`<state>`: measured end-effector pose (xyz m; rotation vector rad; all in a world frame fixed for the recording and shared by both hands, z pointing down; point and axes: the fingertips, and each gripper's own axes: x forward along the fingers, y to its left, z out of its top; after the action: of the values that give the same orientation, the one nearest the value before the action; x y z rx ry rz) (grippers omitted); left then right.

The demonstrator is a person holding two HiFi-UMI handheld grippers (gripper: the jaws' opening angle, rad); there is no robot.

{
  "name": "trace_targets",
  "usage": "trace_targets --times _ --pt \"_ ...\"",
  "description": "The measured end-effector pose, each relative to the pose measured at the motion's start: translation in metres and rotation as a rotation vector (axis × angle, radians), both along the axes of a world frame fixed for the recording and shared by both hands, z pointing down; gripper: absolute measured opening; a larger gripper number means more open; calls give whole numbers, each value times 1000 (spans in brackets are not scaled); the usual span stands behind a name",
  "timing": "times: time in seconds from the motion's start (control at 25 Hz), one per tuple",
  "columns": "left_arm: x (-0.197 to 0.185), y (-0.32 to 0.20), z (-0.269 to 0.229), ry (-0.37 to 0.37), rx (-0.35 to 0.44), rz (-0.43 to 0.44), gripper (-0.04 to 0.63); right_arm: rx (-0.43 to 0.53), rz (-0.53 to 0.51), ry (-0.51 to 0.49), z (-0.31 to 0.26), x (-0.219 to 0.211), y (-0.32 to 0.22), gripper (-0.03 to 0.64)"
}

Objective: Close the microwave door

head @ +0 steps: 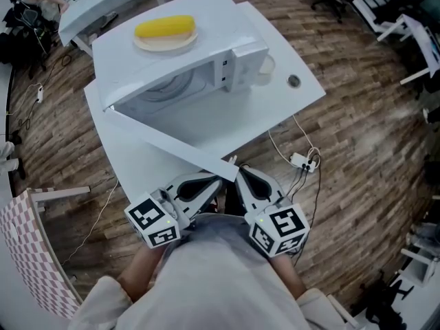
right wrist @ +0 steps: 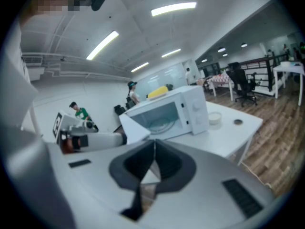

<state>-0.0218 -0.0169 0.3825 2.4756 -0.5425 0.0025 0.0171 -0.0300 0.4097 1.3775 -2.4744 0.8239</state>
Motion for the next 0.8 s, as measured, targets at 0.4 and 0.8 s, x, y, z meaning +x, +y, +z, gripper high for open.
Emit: trace_targets --times 0.4,0.8 --pt "8 -14 3 8 -6 -10 18 -5 -21 4 2 8 -15 23" --pt "14 -30 5 4 -13 -33 18 -4 -49 11 0 14 -35 23"
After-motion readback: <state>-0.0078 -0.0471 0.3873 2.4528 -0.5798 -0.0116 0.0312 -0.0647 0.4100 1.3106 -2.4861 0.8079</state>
